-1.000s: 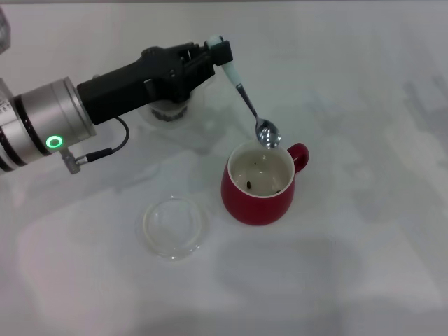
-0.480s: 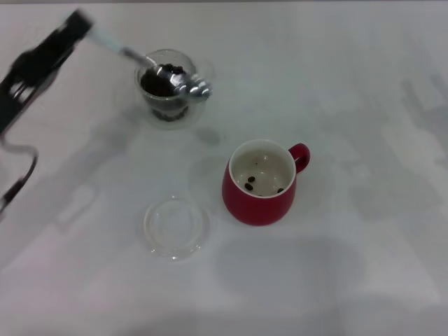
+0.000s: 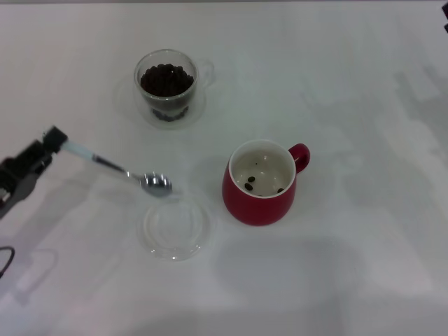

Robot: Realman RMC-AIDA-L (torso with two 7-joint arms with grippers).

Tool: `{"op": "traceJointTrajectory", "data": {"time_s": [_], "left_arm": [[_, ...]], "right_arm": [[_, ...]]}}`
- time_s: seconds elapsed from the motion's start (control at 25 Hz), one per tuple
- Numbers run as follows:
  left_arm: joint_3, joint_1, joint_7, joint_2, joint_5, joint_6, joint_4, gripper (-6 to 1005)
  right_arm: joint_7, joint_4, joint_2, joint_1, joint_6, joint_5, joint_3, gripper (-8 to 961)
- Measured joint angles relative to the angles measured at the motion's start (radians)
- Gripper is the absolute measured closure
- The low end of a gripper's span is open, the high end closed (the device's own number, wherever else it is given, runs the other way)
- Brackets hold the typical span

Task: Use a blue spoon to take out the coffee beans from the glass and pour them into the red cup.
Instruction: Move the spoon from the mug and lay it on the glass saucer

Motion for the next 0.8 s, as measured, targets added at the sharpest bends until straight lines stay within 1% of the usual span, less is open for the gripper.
{"op": "traceJointTrajectory", "data": {"time_s": [0.08,0.12,0.16,0.28,0.48,0.8], "left_arm": [[0.000,-0.009,0.013,0.007,0.014,-0.004,-0.018,877],[0.000,-0.009,0.013,0.007,0.014,-0.004,-0.018,877],[-0.002,-0.012,0.043,0.009,0.015,-0.009,-0.031,877],[0.000,-0.012,0.076,0.009,0.022,-0.025,-0.033,877],[0.001,-0.013,0.096,0.010,0.042,-0.087,-0.034,877],[0.001,-0.060,0.096,-0.009,0.117,-0.130,-0.035,877]], "right_arm": [[0.000,0.000,0.000,0.002,0.002,-0.001,-0.002,212],[0.000,0.000,0.000,0.003,0.003,-0.001,-0.002,212],[0.000,0.000,0.000,0.003,0.003,-0.001,-0.003,212],[0.000,0.001,0.000,0.001,0.004,-0.001,-0.004,212],[0.000,0.004,0.000,-0.005,0.004,-0.001,-0.004,212],[0.000,0.004,0.000,-0.001,0.005,-0.001,-0.005,213]]}}
